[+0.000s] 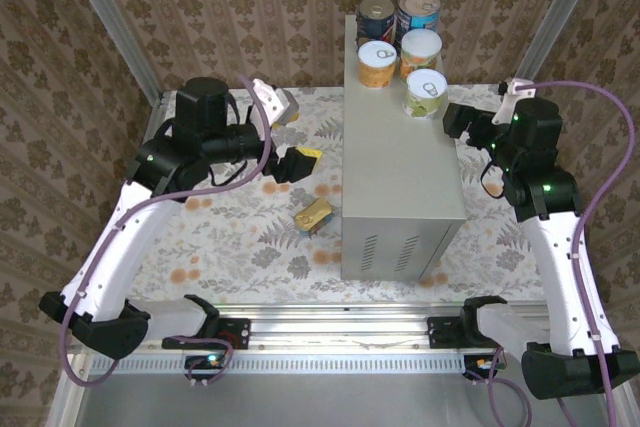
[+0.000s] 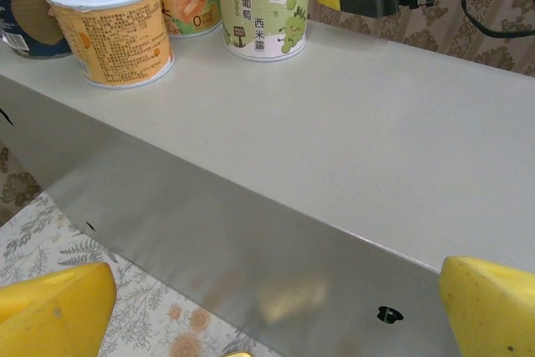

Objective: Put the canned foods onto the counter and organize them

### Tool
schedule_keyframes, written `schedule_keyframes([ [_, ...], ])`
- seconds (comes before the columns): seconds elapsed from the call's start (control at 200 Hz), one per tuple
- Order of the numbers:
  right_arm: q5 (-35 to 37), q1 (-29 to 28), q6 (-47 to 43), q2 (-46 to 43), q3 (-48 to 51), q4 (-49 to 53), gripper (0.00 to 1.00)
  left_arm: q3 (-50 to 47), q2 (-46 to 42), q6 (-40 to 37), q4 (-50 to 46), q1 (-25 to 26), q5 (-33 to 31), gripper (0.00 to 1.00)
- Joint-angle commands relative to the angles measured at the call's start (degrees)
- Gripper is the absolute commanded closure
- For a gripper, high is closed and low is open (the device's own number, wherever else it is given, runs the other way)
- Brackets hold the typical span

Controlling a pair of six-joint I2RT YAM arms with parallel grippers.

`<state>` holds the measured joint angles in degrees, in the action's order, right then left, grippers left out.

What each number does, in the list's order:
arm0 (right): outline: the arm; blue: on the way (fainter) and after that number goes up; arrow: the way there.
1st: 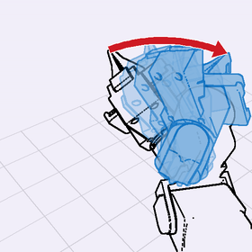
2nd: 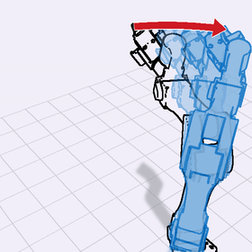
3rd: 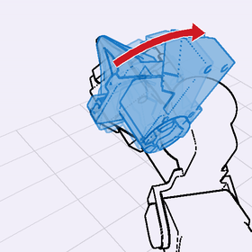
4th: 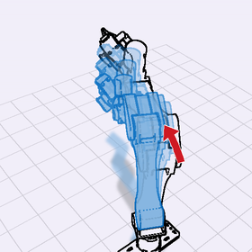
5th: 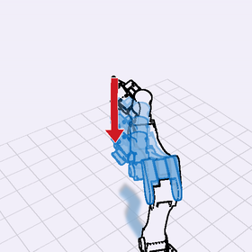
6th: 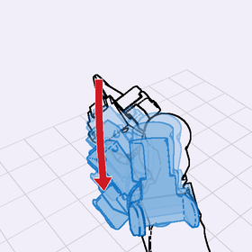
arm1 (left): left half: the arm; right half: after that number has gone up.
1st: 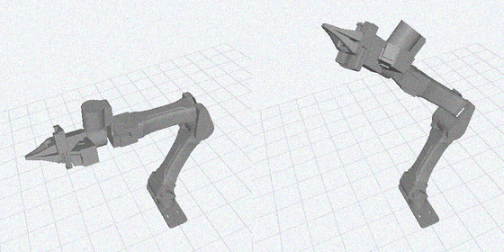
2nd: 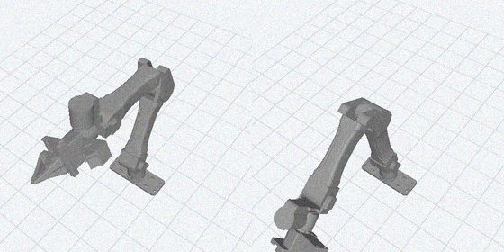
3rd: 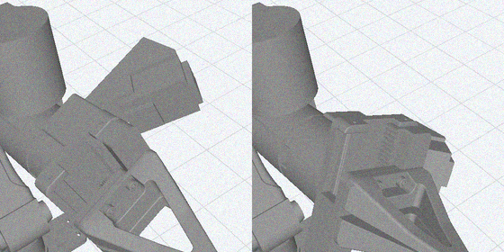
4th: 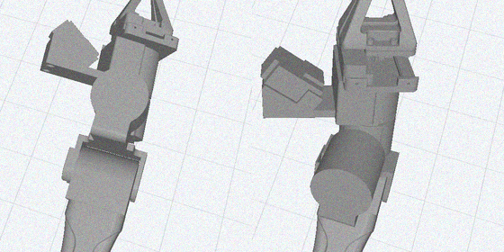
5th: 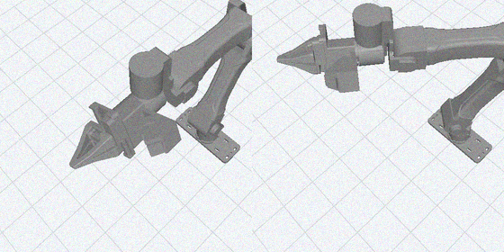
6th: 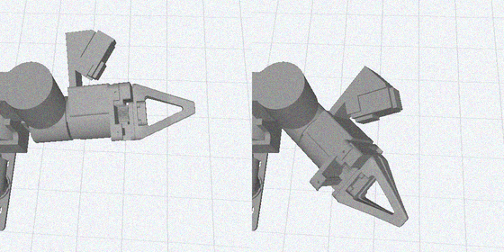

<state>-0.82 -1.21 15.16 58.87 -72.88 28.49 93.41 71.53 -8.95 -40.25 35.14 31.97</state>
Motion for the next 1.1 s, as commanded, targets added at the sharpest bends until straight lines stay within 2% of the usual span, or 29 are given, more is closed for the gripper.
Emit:
schedule_keyframes([
  [0.0,-2.7,0.2,0.0,0.5,1.0,-1.3,0.00,2.2,0.5,1.3,0.9,-0.4,1.8,0.00],
  [1.095,-4.6,0.2,-0.2,5.5,0.0,-3.8,0.00,2.4,-0.2,0.8,0.1,-0.3,1.7,0.00],
])
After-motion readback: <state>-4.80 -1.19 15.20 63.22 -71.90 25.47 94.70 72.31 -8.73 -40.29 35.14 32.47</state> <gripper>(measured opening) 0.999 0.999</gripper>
